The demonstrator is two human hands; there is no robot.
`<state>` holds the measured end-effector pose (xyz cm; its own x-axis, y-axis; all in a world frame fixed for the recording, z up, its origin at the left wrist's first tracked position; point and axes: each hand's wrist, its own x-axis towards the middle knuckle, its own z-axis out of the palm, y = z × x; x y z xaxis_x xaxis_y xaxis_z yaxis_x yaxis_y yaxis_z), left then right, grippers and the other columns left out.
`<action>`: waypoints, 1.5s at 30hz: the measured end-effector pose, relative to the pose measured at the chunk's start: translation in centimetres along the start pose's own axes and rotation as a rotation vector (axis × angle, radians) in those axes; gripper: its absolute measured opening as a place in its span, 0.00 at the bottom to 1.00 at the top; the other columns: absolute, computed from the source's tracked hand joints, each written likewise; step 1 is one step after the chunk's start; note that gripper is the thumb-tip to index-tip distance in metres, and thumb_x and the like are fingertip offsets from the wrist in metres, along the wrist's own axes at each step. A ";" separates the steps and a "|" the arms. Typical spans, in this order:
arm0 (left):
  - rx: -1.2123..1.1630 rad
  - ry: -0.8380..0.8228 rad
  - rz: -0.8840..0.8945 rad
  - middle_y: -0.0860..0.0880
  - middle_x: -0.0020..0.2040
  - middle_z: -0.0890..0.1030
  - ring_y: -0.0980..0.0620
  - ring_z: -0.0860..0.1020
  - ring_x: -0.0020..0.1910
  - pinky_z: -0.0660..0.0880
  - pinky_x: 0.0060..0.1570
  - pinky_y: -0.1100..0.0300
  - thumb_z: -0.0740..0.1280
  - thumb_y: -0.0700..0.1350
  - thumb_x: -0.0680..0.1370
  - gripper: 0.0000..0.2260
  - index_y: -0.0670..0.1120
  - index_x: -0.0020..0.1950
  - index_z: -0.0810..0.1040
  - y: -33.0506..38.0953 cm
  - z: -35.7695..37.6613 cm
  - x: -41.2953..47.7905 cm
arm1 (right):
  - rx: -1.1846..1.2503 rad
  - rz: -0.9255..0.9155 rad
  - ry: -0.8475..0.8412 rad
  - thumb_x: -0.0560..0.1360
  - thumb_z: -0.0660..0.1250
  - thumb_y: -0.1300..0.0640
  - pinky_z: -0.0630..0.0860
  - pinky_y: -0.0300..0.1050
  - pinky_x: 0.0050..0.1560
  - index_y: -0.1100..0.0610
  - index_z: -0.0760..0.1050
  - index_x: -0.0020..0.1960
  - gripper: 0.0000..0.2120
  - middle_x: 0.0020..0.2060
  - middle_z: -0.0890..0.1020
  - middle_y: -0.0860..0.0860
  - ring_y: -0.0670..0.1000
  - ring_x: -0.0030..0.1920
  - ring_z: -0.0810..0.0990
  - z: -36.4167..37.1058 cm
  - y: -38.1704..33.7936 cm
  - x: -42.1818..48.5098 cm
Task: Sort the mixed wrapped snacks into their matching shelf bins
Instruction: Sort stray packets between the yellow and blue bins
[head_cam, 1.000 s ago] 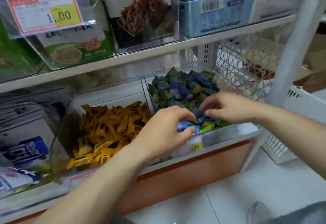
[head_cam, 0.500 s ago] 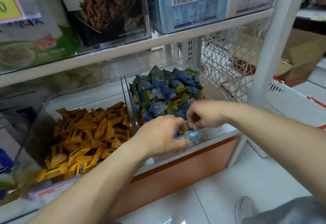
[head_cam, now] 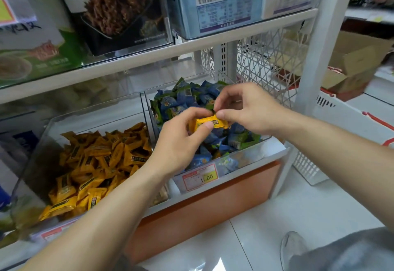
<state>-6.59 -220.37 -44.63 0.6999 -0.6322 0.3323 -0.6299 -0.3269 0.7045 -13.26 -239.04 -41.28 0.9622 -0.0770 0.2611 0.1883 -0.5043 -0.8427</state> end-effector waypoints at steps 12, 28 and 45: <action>0.469 -0.066 0.131 0.61 0.50 0.81 0.61 0.77 0.45 0.76 0.41 0.62 0.69 0.57 0.77 0.12 0.57 0.58 0.80 -0.9 -3.9 -0.9 | -0.787 0.133 -0.701 0.65 0.71 0.33 0.68 0.45 0.66 0.47 0.62 0.75 0.44 0.71 0.67 0.44 0.48 0.69 0.68 2.9 5.1 -0.1; 0.278 -0.140 0.105 0.64 0.37 0.78 0.63 0.77 0.39 0.70 0.34 0.70 0.70 0.57 0.76 0.10 0.57 0.55 0.82 -1.9 -4.8 -1.4 | -0.619 0.246 -0.655 0.62 0.79 0.39 0.75 0.45 0.48 0.45 0.74 0.57 0.28 0.52 0.79 0.43 0.46 0.48 0.78 3.3 4.7 0.7; -0.184 0.105 -0.045 0.56 0.47 0.82 0.57 0.81 0.46 0.79 0.44 0.60 0.68 0.51 0.79 0.06 0.55 0.55 0.78 -0.1 -2.6 -0.6 | 0.259 0.141 0.045 0.68 0.76 0.67 0.79 0.46 0.45 0.57 0.79 0.46 0.11 0.41 0.84 0.59 0.50 0.40 0.82 2.3 0.5 -0.1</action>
<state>-6.08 -218.17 -43.29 0.7632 -0.5403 0.3543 -0.5318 -0.2139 0.8194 -12.77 -237.28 -42.81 0.9738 -0.1717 0.1489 0.1030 -0.2504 -0.9626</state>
